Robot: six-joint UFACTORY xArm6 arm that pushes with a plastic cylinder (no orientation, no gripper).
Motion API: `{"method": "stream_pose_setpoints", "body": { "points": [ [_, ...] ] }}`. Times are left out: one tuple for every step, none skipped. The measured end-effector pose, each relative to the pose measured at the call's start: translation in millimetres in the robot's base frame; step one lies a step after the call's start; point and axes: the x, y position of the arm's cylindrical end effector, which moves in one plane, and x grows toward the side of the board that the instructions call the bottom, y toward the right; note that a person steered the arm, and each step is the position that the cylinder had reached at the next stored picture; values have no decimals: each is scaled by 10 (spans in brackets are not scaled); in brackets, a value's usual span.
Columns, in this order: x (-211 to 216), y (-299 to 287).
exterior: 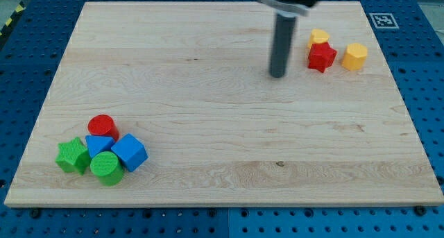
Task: Push the yellow hexagon closer to the red star and the yellow heart
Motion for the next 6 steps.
{"method": "stream_pose_setpoints", "body": {
  "points": [
    [497, 232],
    [577, 367],
    [575, 1728],
    [389, 2216],
    [-222, 2110],
    [-379, 2008]
  ]
}}
